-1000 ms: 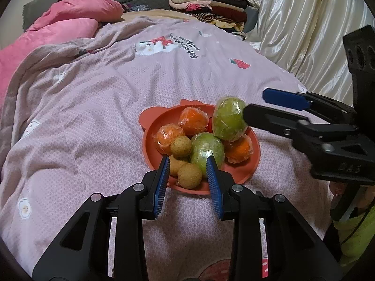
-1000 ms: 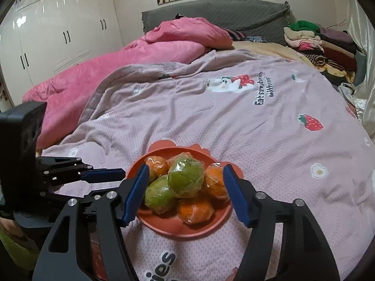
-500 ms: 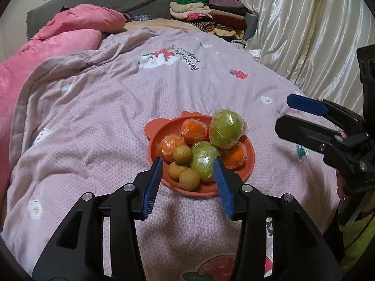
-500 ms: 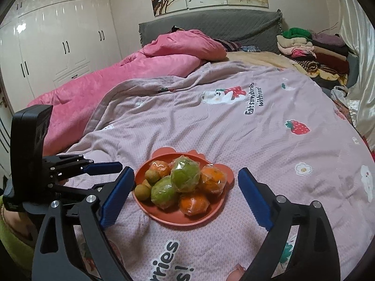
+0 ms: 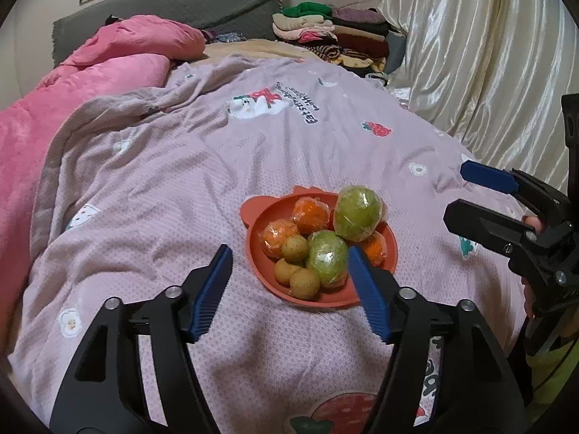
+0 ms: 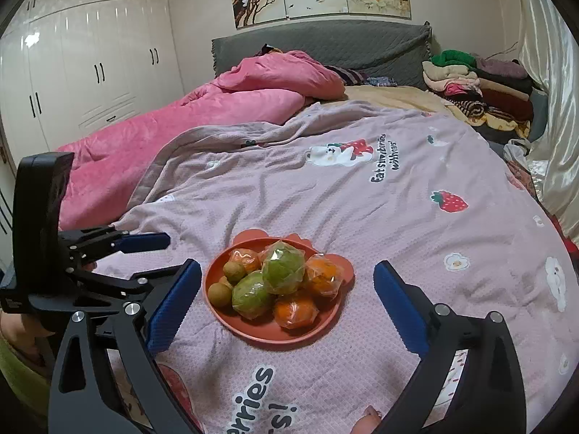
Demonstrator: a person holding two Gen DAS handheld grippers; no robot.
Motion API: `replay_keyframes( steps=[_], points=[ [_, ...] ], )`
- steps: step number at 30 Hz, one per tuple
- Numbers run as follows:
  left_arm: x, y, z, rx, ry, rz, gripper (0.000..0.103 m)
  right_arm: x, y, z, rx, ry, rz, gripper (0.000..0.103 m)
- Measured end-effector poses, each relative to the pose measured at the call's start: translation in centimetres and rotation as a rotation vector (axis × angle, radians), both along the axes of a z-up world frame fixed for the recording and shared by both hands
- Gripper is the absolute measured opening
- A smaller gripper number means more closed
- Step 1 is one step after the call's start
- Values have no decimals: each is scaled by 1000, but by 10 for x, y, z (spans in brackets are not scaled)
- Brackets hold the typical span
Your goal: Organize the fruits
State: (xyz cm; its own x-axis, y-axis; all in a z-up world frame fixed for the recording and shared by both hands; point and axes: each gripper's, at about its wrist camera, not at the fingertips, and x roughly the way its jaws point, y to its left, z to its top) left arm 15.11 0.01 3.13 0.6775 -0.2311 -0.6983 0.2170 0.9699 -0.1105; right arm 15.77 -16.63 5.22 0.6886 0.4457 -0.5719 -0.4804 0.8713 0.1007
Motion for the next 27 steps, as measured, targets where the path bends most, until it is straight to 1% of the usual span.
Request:
replay_keyframes(
  steps=[3, 7, 11, 18, 27],
  points=[
    [-1, 2, 2, 0, -7, 11, 69, 0, 1, 0, -9, -4, -5, 97],
    [-3, 4, 5, 7, -18, 29, 83, -2, 3, 1, -15, -11, -8, 98],
    [-5, 6, 9, 9, -28, 47, 92, -5, 3, 2, -29, -29, -20, 98],
    [-15, 9, 13, 9, -27, 66, 93, -14, -3, 2, -34, -39, -45, 98],
    [-34, 1, 17, 17, -35, 79, 93, -34, -15, 9, -30, -65, -57, 98]
  ],
)
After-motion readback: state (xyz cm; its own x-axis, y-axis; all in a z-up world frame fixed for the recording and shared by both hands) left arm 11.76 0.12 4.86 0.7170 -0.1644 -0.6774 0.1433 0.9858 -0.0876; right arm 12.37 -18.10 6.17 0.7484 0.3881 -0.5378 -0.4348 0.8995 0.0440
